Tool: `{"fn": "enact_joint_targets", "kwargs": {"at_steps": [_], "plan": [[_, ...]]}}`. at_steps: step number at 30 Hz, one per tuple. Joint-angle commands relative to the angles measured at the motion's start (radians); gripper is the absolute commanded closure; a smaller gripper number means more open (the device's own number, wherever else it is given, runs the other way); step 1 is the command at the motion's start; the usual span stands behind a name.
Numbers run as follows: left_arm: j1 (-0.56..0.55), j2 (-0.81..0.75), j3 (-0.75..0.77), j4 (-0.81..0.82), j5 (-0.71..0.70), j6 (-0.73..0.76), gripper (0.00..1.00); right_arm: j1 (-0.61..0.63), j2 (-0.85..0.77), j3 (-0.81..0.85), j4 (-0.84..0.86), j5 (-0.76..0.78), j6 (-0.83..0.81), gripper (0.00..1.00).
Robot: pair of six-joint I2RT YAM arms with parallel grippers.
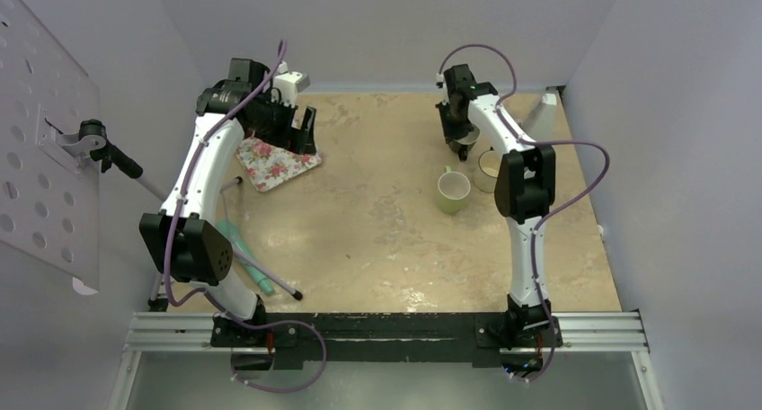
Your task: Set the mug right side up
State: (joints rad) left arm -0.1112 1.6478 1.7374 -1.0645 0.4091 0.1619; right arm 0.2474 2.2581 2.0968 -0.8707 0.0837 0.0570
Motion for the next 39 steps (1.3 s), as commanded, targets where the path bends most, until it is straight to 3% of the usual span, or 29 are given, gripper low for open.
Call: {"fn": "enact_joint_targets", "kwargs": {"at_steps": [1,6,11,15,19,22,27,30,33,39], "plan": [[0.008,0.023,0.028,0.012,-0.103,0.028,0.0,0.006,-0.011,0.06,-0.045,0.078,-0.049,1.0],[0.008,0.105,0.106,-0.016,-0.161,0.047,0.0,0.003,0.023,0.063,-0.066,0.083,-0.052,0.99],[0.008,0.227,0.215,0.021,-0.217,-0.036,0.0,0.0,0.024,0.098,-0.06,0.088,-0.052,0.57],[0.005,0.322,0.309,0.091,-0.281,-0.03,0.0,0.001,-0.005,0.12,-0.059,0.108,-0.052,0.41],[0.005,0.442,0.459,0.13,-0.33,0.24,0.01,0.003,-0.095,0.049,-0.018,0.128,-0.051,0.36],[0.004,0.54,0.553,0.183,-0.462,0.491,0.01,0.003,-0.16,-0.015,0.009,0.138,-0.052,0.34],[0.009,0.655,0.584,0.328,-0.638,0.77,0.0,0.005,-0.24,-0.084,0.025,0.152,-0.051,0.33],[0.021,0.709,0.568,0.453,-0.69,0.789,0.0,0.011,-0.268,-0.121,0.052,0.163,-0.044,0.32],[0.035,0.761,0.619,0.438,-0.686,0.734,0.0,0.014,-0.281,-0.153,0.059,0.161,-0.034,0.32],[0.069,0.769,0.577,0.4,-0.574,0.625,0.0,0.019,-0.298,-0.201,0.057,0.166,-0.025,0.32]]}}
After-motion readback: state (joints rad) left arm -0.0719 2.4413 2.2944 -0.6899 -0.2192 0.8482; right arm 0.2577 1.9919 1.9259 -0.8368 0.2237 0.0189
